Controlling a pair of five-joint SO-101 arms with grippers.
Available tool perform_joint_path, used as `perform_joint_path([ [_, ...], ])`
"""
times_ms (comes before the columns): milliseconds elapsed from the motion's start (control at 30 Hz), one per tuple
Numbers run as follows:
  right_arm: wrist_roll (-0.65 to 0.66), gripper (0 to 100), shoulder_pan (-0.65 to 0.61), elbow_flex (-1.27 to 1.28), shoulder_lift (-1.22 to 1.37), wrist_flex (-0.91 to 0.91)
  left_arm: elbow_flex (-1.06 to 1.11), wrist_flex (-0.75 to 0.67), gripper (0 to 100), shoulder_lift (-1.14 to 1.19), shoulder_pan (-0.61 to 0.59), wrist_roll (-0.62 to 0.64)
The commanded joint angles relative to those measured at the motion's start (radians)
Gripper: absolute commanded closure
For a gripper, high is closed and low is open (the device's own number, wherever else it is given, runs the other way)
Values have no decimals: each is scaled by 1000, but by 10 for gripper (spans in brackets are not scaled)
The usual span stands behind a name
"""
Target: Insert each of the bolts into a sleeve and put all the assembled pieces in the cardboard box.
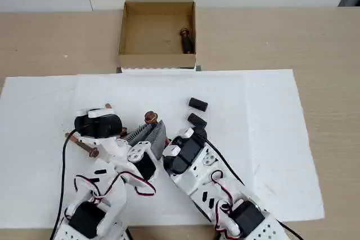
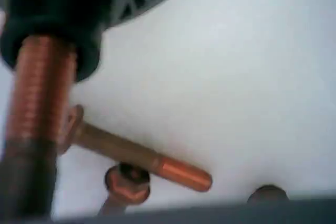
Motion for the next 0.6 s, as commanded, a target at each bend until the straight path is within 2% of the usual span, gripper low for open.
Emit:
perform_joint_path([
  [0, 0, 996, -7, -11, -13, -27, -7, 38, 994, -9, 28, 8],
  [100, 0, 996, -7, -11, -13, -27, -7, 98, 994, -9, 29, 6],
  [267, 0, 996, -7, -11, -13, -27, 15, 190, 994, -11, 95, -92],
  [567, 0, 996, -7, -11, -13, -27, 62, 180, 988, -11, 98, -160],
])
